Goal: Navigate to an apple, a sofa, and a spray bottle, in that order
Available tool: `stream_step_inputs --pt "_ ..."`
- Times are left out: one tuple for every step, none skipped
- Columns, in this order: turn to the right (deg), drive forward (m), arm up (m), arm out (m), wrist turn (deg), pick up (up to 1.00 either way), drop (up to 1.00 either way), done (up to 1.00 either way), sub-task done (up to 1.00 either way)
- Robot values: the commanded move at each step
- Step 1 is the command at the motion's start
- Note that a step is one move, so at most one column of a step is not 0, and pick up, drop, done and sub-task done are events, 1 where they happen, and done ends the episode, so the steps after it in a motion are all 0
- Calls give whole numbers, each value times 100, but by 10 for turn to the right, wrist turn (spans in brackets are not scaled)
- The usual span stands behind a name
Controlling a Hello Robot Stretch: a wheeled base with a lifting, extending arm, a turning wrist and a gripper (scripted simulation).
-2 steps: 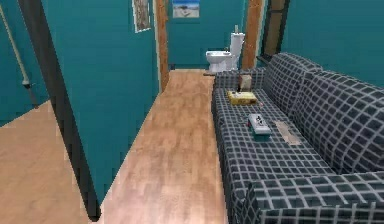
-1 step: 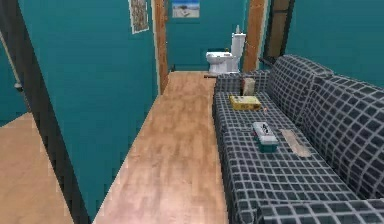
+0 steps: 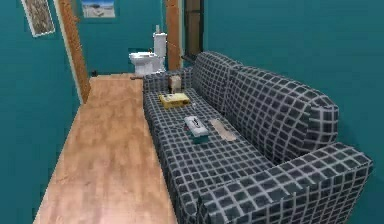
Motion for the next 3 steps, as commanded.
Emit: stream_step_inputs --pt "0 0 0 0 0 0 0 0 100" --pt "450 0 0 0 0 0 0 0 0" --pt "450 0 0 0 0 0 0 0 0"
